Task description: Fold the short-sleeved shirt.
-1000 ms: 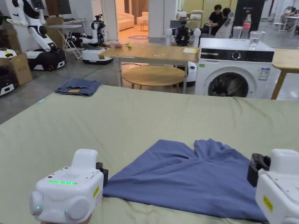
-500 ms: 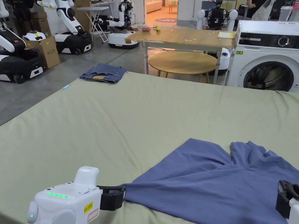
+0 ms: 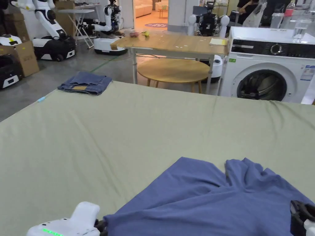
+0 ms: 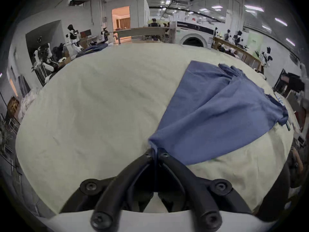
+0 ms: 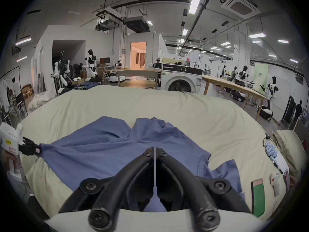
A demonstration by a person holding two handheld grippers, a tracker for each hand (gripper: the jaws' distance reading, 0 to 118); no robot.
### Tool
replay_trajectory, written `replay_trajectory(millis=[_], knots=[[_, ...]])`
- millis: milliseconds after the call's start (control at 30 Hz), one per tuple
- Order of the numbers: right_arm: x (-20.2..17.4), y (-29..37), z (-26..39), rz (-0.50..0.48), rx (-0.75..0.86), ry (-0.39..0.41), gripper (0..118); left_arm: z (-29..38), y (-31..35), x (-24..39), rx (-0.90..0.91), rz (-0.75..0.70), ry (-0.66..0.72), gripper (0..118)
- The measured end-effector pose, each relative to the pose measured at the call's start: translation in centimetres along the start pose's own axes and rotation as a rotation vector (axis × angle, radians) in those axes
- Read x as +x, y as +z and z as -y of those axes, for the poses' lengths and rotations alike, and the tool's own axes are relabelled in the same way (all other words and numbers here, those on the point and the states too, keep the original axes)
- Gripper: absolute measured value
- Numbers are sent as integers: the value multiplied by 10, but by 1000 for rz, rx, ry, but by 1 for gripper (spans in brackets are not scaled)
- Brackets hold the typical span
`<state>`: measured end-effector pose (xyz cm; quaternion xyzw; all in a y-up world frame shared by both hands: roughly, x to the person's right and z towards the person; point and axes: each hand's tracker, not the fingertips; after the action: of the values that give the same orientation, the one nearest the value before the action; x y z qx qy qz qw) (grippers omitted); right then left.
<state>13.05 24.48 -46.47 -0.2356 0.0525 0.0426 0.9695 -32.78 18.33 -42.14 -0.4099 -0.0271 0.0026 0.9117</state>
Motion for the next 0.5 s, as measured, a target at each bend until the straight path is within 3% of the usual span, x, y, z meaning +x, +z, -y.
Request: replay_trajectory(millis=[167,200,233,267,300,333,500], knots=[[39,-62,-32,34,-31,78,1,-14,34,3,90,5,-50,0],[46,-81,-39,42,-36,105,11,-17,36,5,99,-1,-61,0],[51,-99,-43,43,-41,134,33,-20,36,7,102,-8,-55,0],[56,-118,-47,27,-52,146,65,-22,36,8,107,-13,-55,0],[60,-139,-51,-15,-85,149,105,-19,38,7,109,-17,-52,0],[64,-161,-52,-52,-118,147,118,-19,36,8,110,-23,-46,0],[68,-230,-46,-75,-228,175,118,-17,32,8,103,-38,5,0]])
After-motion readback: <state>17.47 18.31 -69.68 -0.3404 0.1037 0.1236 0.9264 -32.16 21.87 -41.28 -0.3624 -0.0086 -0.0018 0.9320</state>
